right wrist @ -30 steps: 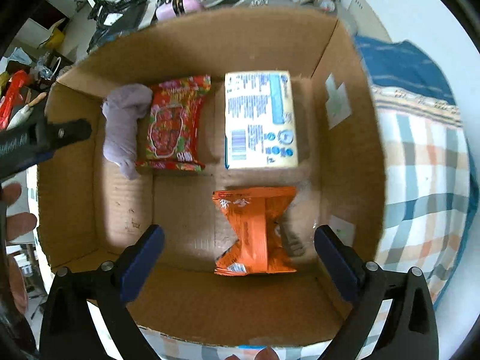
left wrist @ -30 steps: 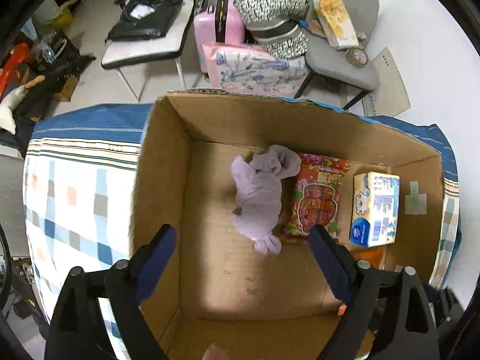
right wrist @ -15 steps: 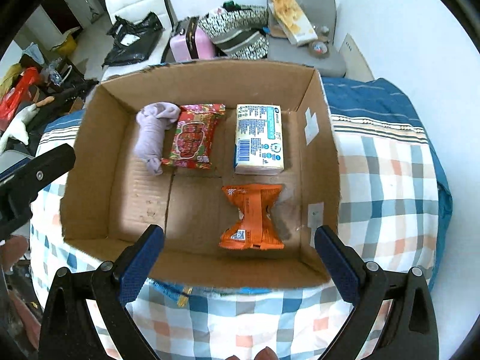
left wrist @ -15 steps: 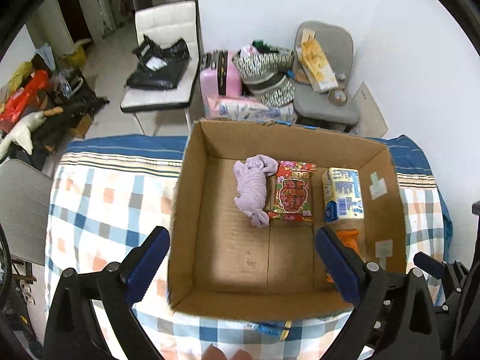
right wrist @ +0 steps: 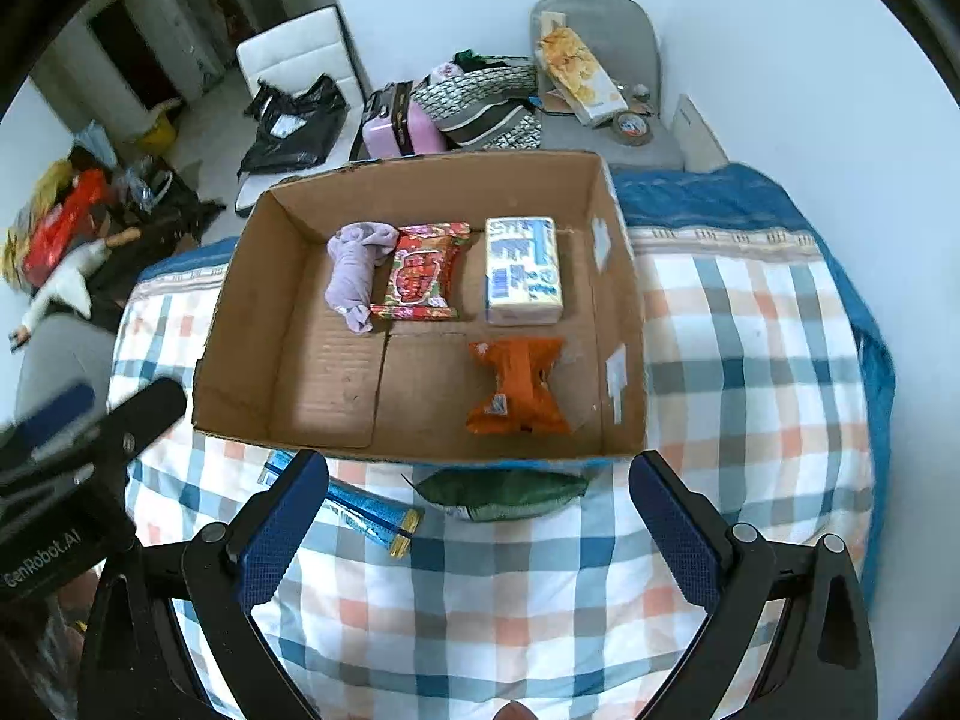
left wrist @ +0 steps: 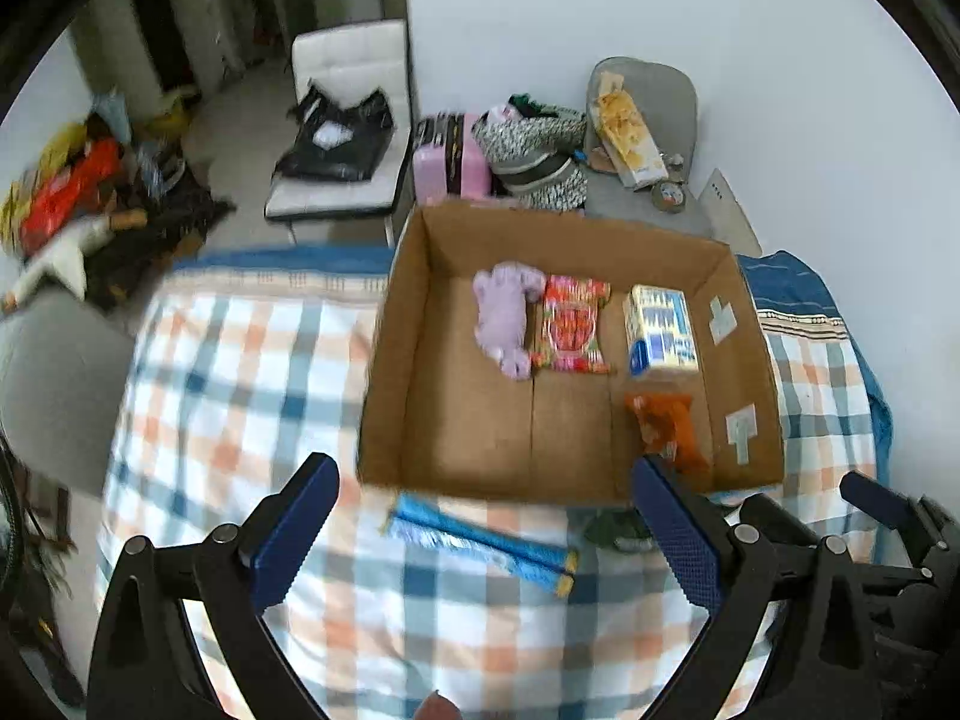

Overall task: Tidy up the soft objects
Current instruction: 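Grasp the green snack bag with right tool while left tool grasps the blue packet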

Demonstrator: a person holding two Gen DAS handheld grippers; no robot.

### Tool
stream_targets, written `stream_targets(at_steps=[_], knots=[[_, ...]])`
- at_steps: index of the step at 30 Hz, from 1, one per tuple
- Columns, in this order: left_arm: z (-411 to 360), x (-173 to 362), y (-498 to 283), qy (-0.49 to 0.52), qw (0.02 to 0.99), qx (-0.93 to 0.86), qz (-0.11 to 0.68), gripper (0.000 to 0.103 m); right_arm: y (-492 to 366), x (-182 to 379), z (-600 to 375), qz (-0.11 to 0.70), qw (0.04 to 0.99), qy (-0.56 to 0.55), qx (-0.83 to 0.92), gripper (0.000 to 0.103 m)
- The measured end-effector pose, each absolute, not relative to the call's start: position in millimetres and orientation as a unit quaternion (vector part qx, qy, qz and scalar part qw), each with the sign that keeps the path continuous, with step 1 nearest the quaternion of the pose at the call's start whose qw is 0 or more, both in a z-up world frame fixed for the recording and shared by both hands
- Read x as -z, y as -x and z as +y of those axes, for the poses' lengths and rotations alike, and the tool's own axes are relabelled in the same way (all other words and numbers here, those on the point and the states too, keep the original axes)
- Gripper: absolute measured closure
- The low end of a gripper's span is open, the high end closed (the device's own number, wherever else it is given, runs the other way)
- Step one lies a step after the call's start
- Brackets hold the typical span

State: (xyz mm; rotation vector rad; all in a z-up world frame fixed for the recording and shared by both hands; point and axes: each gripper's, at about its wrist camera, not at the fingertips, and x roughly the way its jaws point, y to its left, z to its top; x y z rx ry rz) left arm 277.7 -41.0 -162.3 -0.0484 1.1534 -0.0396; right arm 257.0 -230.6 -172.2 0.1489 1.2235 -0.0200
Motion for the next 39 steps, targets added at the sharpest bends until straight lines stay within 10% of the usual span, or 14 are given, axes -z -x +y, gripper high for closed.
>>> stream_targets(at_steps=[19, 29, 39], knots=[[-16.9, 315.4, -231.9, 0.142, 0.709, -0.067, 0.687, 0.003, -259.9, 346.3, -302.4, 0.644, 0.728, -0.234, 0.001, 0.003], [-23.3, 335.9, -232.1, 0.143, 0.695, -0.078, 0.701, 0.003, -251.1, 356.2, -292.8, 0.633, 0.723, -0.277, -0.013, 0.068], [-44.8, 366.4, -236.0, 0.172, 0.666, -0.060, 0.723, 0.003, -182.0, 317.5, -322.4, 0.592, 0.768, -0.241, 0.038, 0.080]])
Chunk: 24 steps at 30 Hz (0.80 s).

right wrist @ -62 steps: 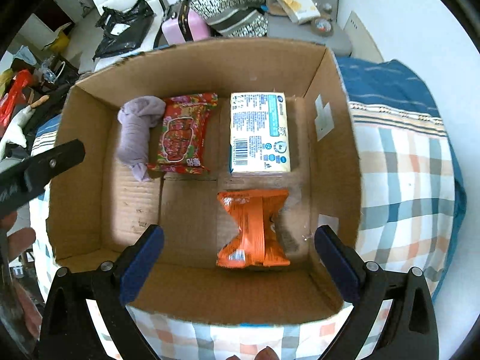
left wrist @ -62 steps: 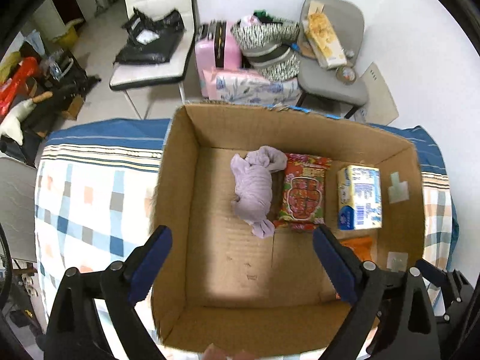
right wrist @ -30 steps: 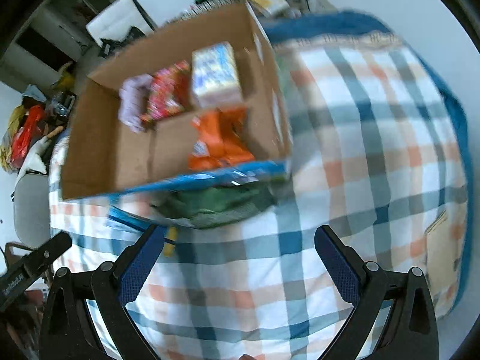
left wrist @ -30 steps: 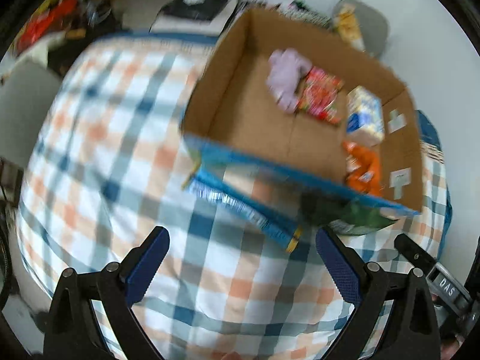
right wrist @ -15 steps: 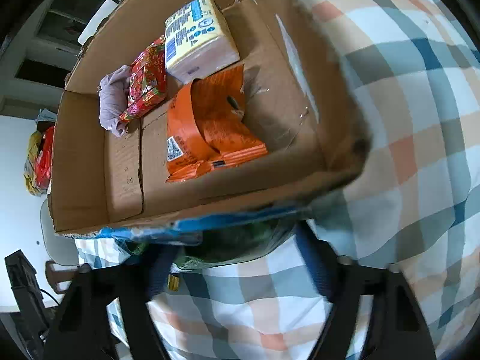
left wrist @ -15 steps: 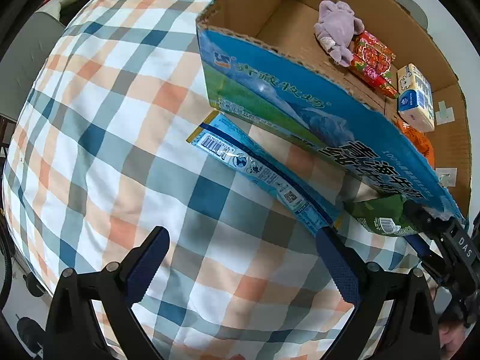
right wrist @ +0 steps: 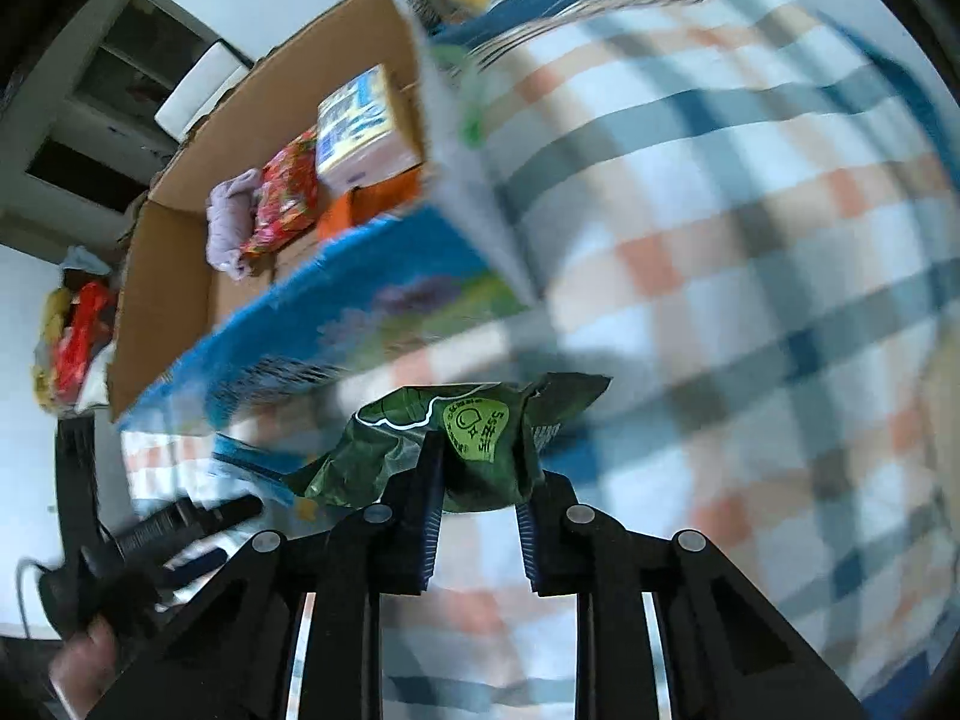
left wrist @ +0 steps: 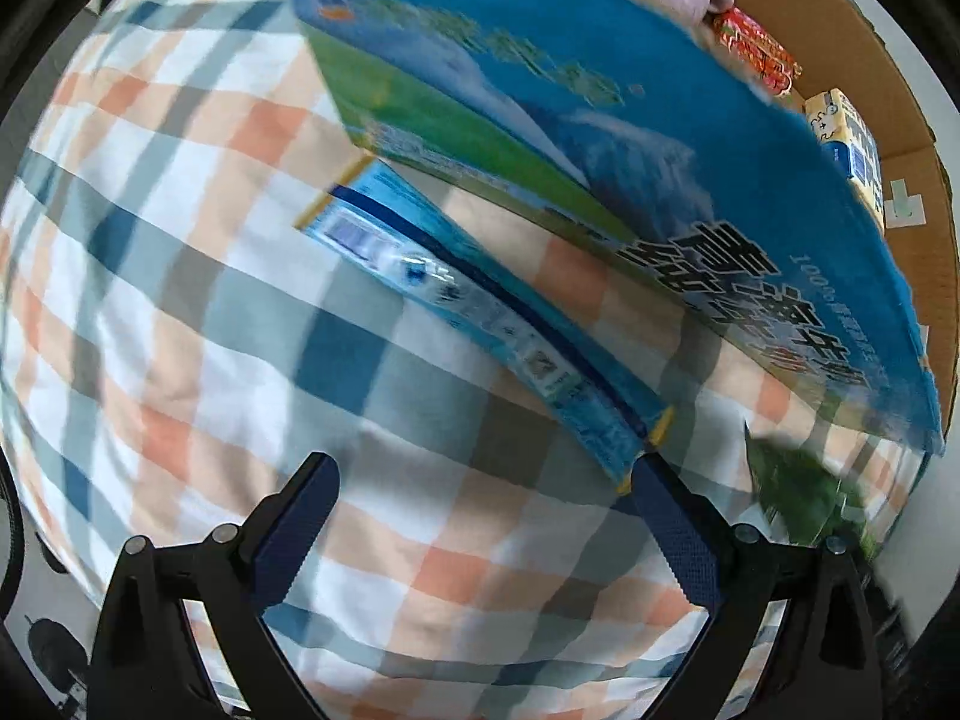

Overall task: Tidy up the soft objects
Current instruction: 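Grasp the green snack bag with right tool while left tool grasps the blue packet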

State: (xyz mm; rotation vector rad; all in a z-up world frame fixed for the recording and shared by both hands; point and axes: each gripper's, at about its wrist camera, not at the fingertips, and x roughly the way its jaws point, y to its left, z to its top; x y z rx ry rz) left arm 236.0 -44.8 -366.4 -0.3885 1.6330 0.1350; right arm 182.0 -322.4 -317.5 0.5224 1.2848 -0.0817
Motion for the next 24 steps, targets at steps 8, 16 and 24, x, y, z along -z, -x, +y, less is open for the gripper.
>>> stream_targets(at_steps=[8, 16, 24], knots=[[-56.4, 381.8, -253.5, 0.202, 0.654, -0.070, 0.726, 0.003, -149.4, 331.7, -344.9, 0.644, 0.722, -0.246, 0.058, 0.034], [-64.7, 391.7, -265.0, 0.180, 0.665, -0.107, 0.717, 0.003, -150.6, 319.0, -350.7, 0.636, 0.730, -0.242, 0.064, 0.031], [-76.6, 393.3, -248.0, 0.084, 0.686, -0.070, 0.720, 0.050, -168.4, 307.6, -332.3, 0.630, 0.742, -0.218, 0.065, 0.031]])
